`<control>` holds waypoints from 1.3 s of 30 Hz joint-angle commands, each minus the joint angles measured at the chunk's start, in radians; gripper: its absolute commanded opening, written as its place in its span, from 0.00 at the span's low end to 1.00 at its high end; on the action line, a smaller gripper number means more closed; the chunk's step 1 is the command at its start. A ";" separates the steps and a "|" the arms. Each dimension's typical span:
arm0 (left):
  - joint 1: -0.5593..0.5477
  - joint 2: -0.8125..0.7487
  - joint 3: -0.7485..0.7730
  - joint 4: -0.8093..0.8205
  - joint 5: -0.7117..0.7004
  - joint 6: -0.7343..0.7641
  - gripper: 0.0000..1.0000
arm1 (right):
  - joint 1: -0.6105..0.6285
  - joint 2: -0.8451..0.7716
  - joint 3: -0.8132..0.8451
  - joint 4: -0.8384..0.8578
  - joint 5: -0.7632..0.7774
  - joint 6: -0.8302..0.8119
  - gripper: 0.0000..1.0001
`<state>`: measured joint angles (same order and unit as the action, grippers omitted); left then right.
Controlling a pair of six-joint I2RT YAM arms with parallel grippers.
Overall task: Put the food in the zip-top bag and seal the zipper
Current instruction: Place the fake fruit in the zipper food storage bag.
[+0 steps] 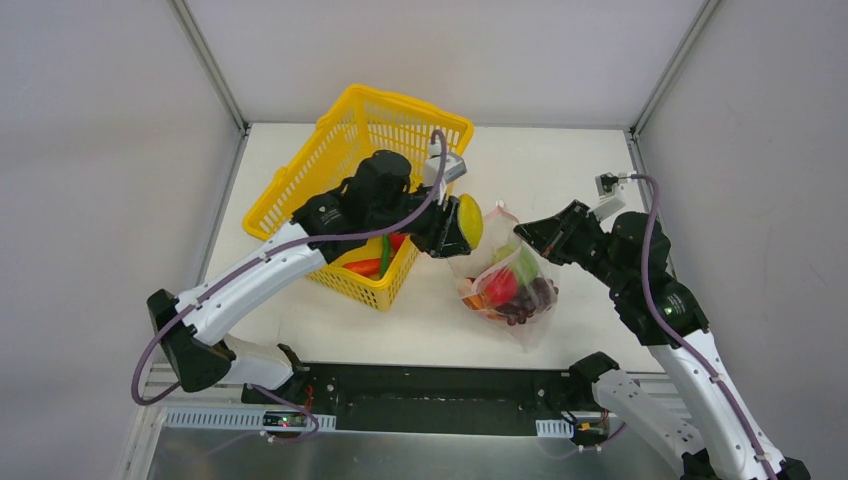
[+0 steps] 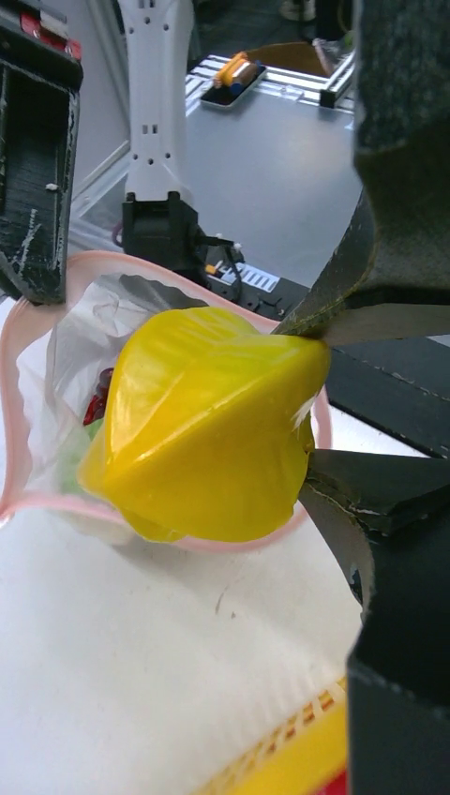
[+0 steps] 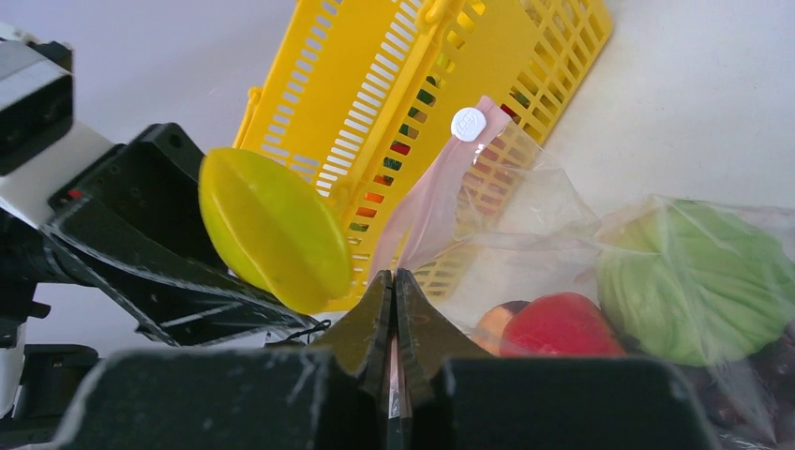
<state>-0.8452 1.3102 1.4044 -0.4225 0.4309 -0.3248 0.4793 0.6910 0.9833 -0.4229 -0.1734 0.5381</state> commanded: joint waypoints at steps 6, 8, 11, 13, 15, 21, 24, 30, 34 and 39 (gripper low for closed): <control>-0.085 0.159 0.138 -0.005 0.018 0.072 0.34 | -0.005 -0.022 0.013 0.080 -0.020 0.006 0.03; -0.094 0.192 0.173 -0.054 0.004 0.089 0.35 | -0.005 -0.024 0.014 0.080 -0.018 0.006 0.03; -0.108 0.231 0.224 -0.119 -0.003 0.111 0.40 | -0.005 -0.027 0.014 0.079 -0.012 0.003 0.03; -0.115 0.247 0.240 -0.140 -0.003 0.119 0.44 | -0.005 -0.028 0.012 0.082 -0.008 0.002 0.03; -0.121 0.259 0.252 -0.151 -0.001 0.122 0.51 | -0.005 -0.035 0.009 0.087 -0.004 0.003 0.03; -0.140 0.300 0.300 -0.171 0.014 0.127 0.58 | -0.004 -0.083 -0.021 0.128 0.044 0.023 0.02; -0.152 0.321 0.329 -0.165 0.015 0.122 0.59 | -0.004 -0.108 -0.032 0.139 0.085 0.043 0.02; -0.163 0.314 0.350 -0.172 -0.032 0.119 0.61 | -0.004 -0.132 -0.054 0.134 0.151 0.067 0.03; -0.166 0.227 0.320 -0.172 -0.107 0.119 0.62 | -0.005 -0.132 -0.061 0.125 0.166 0.068 0.03; -0.165 0.107 0.233 -0.133 -0.274 0.113 0.62 | -0.005 -0.129 -0.059 0.126 0.166 0.065 0.03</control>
<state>-1.0019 1.5600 1.6764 -0.5884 0.3153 -0.2195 0.4793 0.5697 0.9176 -0.3916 -0.0315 0.5888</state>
